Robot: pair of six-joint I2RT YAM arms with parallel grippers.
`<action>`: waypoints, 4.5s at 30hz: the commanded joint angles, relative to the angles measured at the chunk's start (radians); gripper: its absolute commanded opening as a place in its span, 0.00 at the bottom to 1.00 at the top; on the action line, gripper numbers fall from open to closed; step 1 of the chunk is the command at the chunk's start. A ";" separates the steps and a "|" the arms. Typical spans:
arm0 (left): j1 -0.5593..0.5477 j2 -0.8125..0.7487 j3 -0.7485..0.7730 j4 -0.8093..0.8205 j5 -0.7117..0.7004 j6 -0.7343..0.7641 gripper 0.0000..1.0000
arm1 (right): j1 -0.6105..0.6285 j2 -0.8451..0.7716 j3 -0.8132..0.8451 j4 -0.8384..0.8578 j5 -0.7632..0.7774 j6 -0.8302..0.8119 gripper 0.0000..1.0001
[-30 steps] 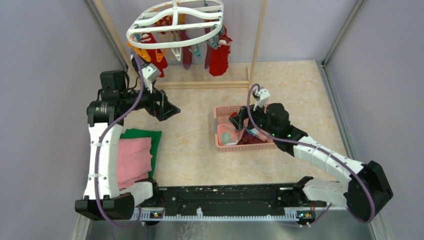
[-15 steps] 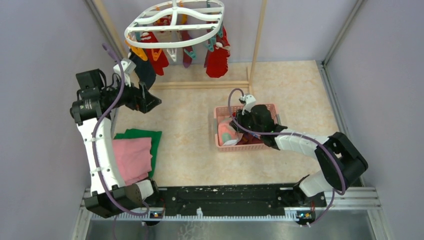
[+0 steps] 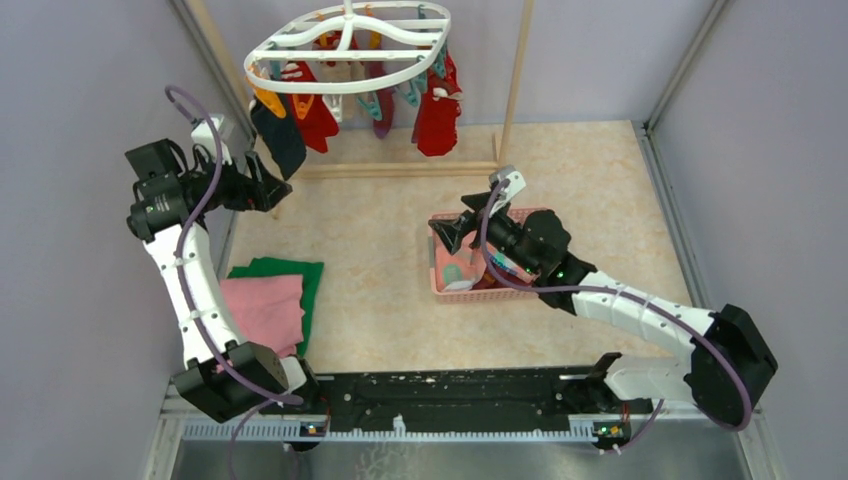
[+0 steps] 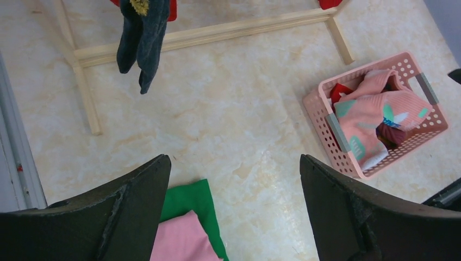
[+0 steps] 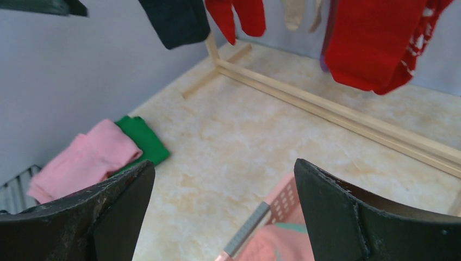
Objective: Remove the socks clipped to the hanger
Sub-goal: Remove the sock from the hanger.
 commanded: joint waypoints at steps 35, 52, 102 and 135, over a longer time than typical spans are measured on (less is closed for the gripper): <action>-0.142 0.188 -0.394 1.251 -0.228 -0.215 0.23 | -0.001 -0.133 -0.148 0.188 -0.150 0.164 0.99; -0.188 -0.023 -0.512 1.111 -0.142 -0.213 0.00 | 0.000 -0.173 -0.139 0.137 -0.115 0.176 0.99; -0.643 -0.173 -0.196 0.450 -0.119 -0.483 0.00 | 0.225 0.417 0.480 0.170 0.030 -0.353 0.98; -0.641 -0.170 0.075 0.100 -0.297 -0.140 0.99 | -0.060 -0.054 0.253 -0.090 -0.087 -0.047 0.00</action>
